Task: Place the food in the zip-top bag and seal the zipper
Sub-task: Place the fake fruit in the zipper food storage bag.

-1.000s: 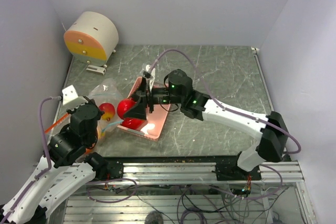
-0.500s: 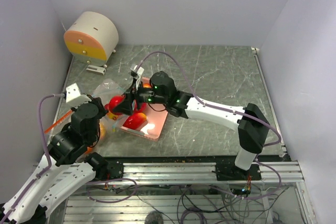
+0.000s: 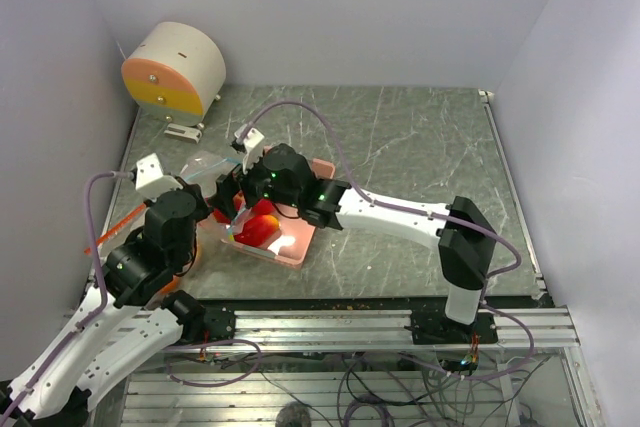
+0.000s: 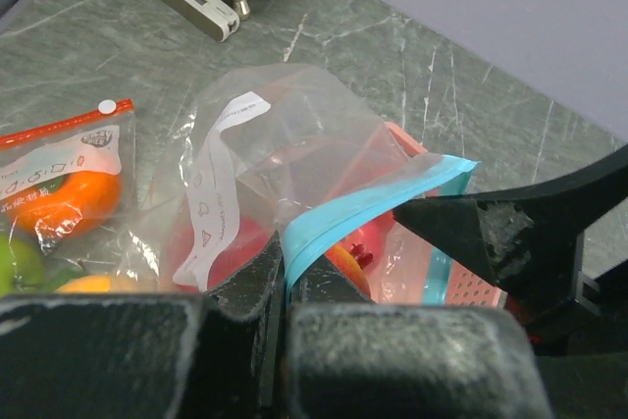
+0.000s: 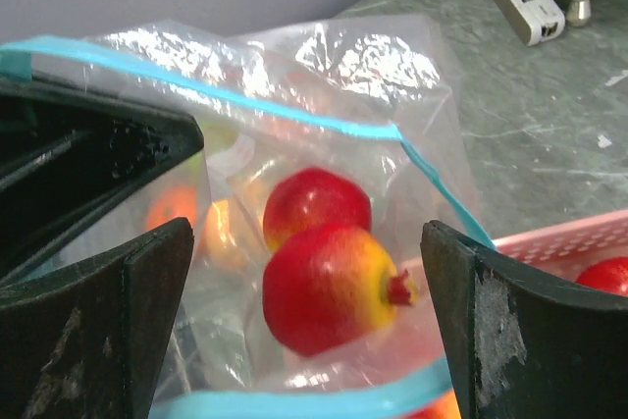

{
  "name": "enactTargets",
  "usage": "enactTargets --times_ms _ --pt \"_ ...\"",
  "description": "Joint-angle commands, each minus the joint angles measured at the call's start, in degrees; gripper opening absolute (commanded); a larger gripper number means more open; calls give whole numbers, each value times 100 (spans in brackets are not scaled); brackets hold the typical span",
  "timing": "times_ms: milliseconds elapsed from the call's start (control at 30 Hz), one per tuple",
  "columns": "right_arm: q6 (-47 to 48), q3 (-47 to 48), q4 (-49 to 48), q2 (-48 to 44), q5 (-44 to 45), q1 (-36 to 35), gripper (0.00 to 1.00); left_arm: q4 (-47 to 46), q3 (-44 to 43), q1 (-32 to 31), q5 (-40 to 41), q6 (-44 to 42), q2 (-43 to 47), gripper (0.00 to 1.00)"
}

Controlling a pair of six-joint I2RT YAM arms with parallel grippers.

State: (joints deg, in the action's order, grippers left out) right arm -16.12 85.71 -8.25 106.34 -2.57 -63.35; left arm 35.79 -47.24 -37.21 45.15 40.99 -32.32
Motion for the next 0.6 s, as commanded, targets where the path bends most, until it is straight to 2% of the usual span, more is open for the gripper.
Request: enactTargets --times_ms 0,200,333,433,567 --pt "274 -361 -7 -593 216 -49 100 -203 45 13 227 -84 88 7" --pt "313 -1357 -595 -1707 -100 -55 100 66 -68 16 784 -277 165 7" --pt "248 -2103 -978 -2377 529 -57 100 315 -140 12 1142 -389 307 7" --pt "32 -2073 -542 -2417 1459 -12 100 433 -200 13 1348 -494 482 7" --pt "-372 -1325 578 -1802 2244 247 100 508 -262 15 1457 -591 693 7"
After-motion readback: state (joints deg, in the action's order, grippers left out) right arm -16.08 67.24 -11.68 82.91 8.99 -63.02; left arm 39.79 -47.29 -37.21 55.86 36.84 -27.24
